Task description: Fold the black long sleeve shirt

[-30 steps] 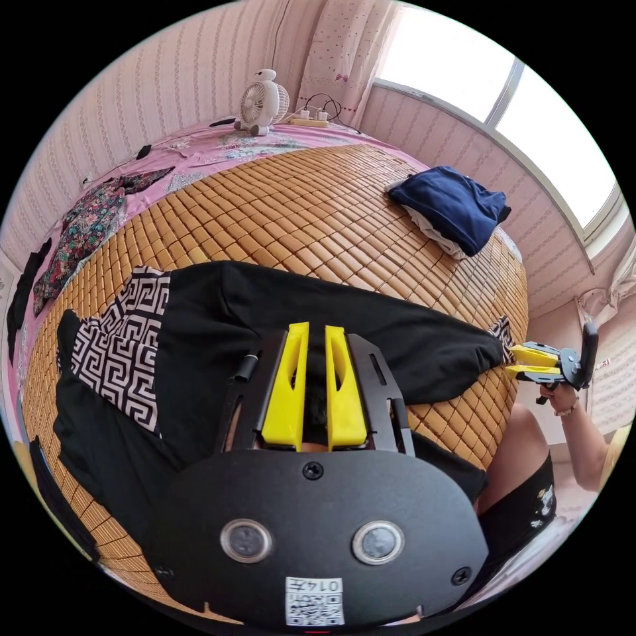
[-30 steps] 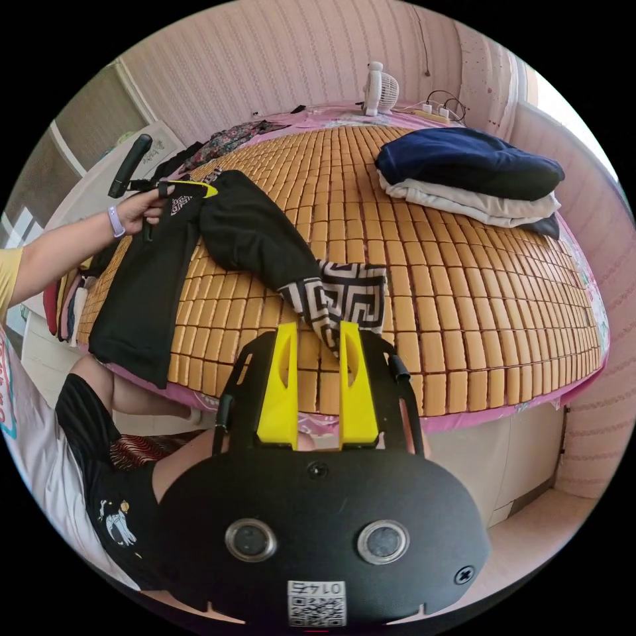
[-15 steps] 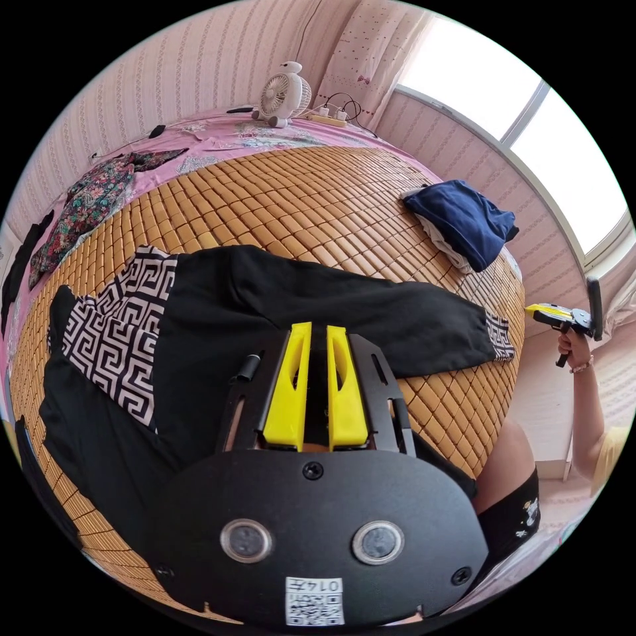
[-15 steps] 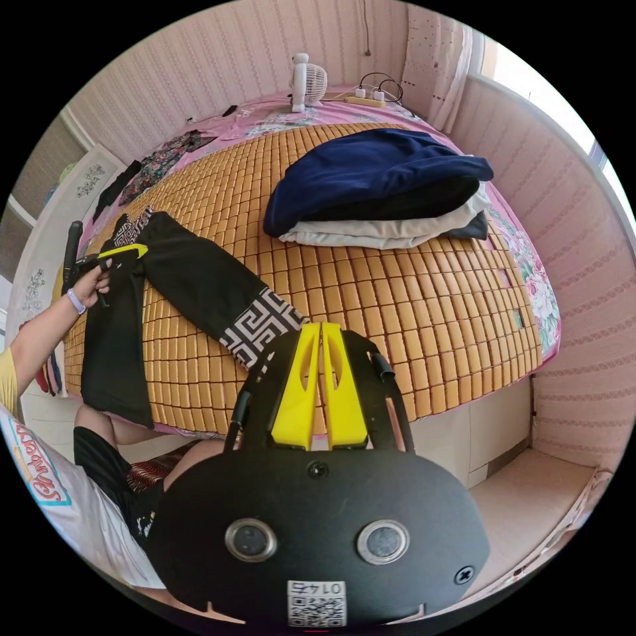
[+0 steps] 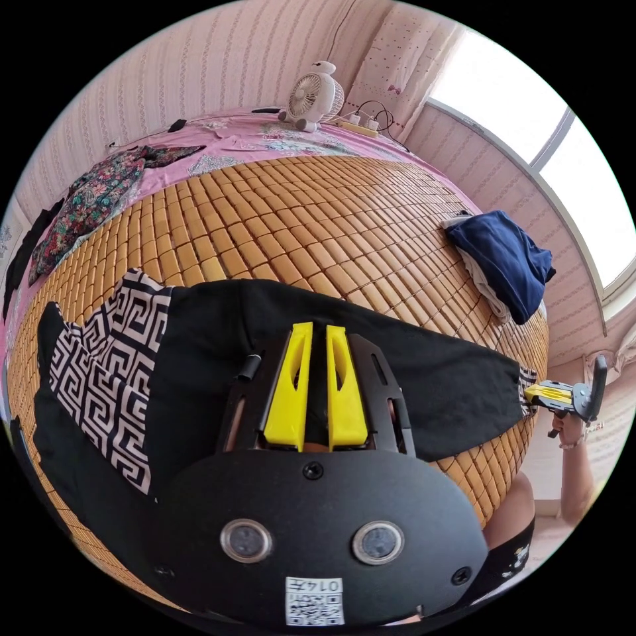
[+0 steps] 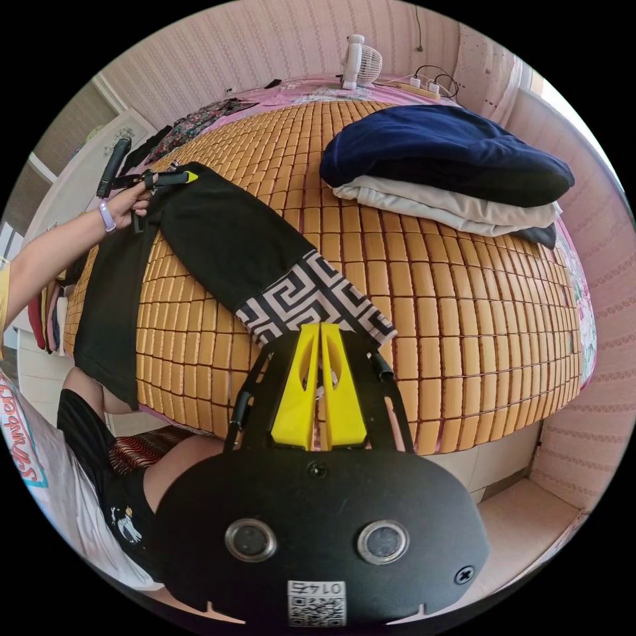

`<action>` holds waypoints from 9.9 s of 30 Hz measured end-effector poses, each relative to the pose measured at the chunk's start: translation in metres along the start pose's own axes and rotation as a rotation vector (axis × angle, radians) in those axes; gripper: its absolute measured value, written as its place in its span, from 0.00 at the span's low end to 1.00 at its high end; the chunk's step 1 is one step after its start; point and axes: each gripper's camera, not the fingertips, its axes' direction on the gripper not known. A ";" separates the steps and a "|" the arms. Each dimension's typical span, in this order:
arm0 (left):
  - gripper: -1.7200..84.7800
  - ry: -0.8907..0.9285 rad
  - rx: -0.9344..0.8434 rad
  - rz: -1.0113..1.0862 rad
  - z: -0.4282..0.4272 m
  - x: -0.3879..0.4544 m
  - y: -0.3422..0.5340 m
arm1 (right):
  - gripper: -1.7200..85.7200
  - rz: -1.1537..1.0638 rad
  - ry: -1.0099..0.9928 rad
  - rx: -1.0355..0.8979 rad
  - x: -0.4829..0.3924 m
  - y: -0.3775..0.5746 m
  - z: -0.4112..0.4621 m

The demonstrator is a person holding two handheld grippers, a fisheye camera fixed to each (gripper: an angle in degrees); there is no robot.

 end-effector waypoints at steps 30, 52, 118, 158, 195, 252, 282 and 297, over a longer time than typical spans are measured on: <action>0.02 -0.377 0.170 -0.375 -0.341 0.007 0.504 | 0.02 0.055 0.130 0.304 -0.182 0.190 -0.127; 0.06 -0.052 0.479 -0.319 -0.454 0.033 0.660 | 0.02 -0.301 -0.001 0.508 -0.411 0.194 -0.225; 0.11 -0.501 0.292 -0.613 -0.508 -0.174 0.712 | 0.15 -0.814 -0.410 0.001 -0.686 -0.400 -0.159; 0.07 -0.282 0.242 -0.935 -0.613 -0.372 0.753 | 0.09 -0.537 -0.552 0.045 -0.713 -0.419 -0.109; 0.05 -0.018 -0.333 -0.264 -0.508 -0.201 0.612 | 0.04 -0.138 -0.081 -0.327 -0.447 -0.084 -0.147; 0.01 -0.417 0.317 -0.963 -0.557 -0.360 0.688 | 0.02 -1.131 -0.314 0.183 -0.872 -0.122 -0.022; 0.09 -0.047 0.037 -0.120 -0.324 -0.040 0.478 | 0.07 -0.495 0.010 0.059 -0.500 0.008 -0.035; 0.10 -0.085 0.054 -0.143 -0.276 -0.040 0.442 | 0.02 -0.453 0.125 0.426 -0.454 -0.020 -0.150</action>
